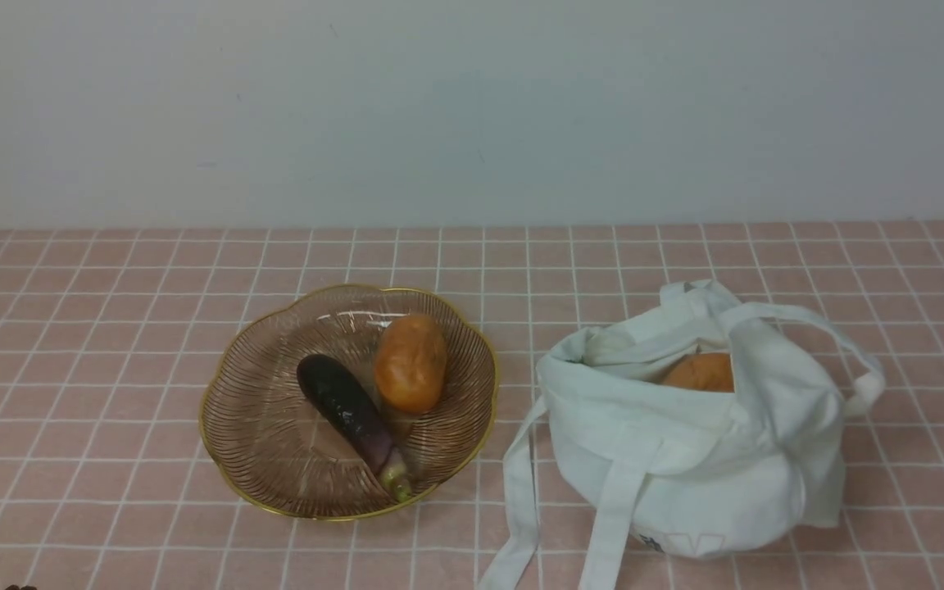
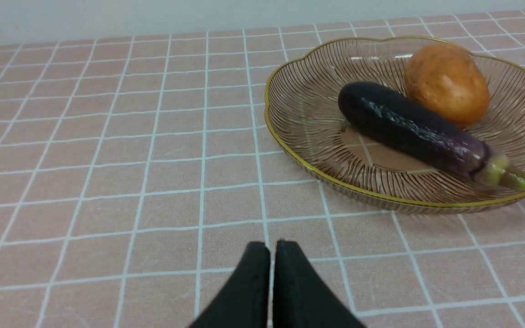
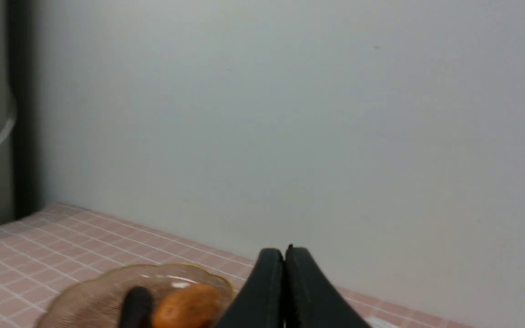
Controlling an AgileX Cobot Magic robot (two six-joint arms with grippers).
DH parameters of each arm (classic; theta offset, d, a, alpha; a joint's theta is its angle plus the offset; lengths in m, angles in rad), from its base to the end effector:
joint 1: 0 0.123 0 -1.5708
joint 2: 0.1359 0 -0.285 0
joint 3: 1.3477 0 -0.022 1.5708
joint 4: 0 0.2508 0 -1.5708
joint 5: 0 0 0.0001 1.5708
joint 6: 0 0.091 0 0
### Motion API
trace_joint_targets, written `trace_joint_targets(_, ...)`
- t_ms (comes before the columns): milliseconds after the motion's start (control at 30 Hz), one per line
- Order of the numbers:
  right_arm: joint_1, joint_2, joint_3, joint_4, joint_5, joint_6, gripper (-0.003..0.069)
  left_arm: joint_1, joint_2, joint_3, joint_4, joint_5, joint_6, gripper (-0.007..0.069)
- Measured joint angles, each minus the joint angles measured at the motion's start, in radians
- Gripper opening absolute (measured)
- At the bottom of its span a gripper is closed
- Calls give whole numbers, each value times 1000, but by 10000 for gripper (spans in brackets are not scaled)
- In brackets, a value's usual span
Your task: Take vegetables from bag on pink coffee tablecloth place on plate.
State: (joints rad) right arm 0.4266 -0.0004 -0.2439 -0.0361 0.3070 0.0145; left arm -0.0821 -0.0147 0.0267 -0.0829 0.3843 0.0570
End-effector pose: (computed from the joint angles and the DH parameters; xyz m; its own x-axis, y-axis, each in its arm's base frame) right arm 0.0355 0.0151 0.2661 0.0305 -0.0080 -0.9995 -0.4033 0.9149 -0.0196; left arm 0.0518 -0.0071 0.1706 -0.3042 0.0051 -0.9526 0.1054 0.9940 -0.0284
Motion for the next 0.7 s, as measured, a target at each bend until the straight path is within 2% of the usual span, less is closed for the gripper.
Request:
trace_joint_targets(100, -217, 0, 106, 1, 0, 0, -15, 0, 0, 0, 0, 0, 0, -6)
trace_joint_targets(267, -412, -7, 249, 3, 11, 0, -15, 0, 0, 0, 0, 0, 0, -6)
trace_joint_targets(367, -453, -10, 270, 3, 49, 0, -15, 0, 0, 0, 0, 0, 0, -6)
trace_joint_targets(700, -457, -11, 268, 7, 65, 6, -15, 0, 1, 0, 0, 0, 0, -6)
